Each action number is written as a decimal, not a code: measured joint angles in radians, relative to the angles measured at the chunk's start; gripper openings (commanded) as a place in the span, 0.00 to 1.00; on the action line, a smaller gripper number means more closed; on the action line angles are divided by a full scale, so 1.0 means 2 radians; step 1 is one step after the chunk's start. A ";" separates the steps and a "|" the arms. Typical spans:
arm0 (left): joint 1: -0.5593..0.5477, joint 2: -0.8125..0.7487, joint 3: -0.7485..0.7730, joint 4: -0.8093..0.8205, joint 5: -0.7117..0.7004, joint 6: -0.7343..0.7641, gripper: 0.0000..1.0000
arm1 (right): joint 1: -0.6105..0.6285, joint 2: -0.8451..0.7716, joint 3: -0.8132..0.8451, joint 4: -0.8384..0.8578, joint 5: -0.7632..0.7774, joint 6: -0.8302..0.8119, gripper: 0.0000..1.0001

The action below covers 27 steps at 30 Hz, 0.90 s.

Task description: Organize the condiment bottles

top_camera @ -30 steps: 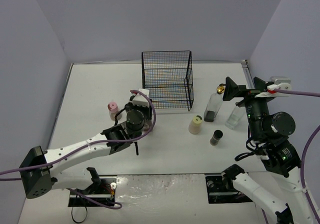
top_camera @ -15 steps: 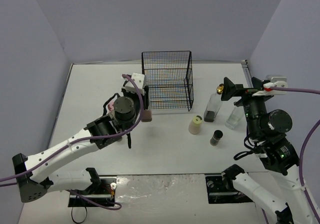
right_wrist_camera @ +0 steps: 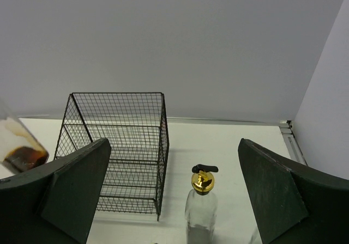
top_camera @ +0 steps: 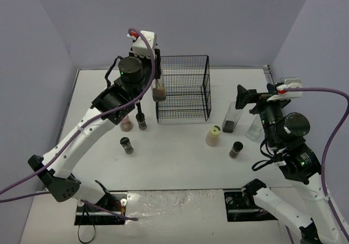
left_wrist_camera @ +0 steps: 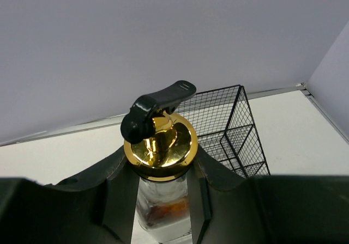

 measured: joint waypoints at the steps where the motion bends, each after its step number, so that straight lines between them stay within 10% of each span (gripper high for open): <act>1: 0.007 0.015 0.017 -0.005 0.008 0.001 0.00 | 0.000 0.003 0.000 -0.002 -0.003 0.000 1.00; 27: 0.082 0.289 0.328 -0.029 0.109 0.036 0.00 | 0.000 0.059 0.001 -0.014 -0.049 0.009 1.00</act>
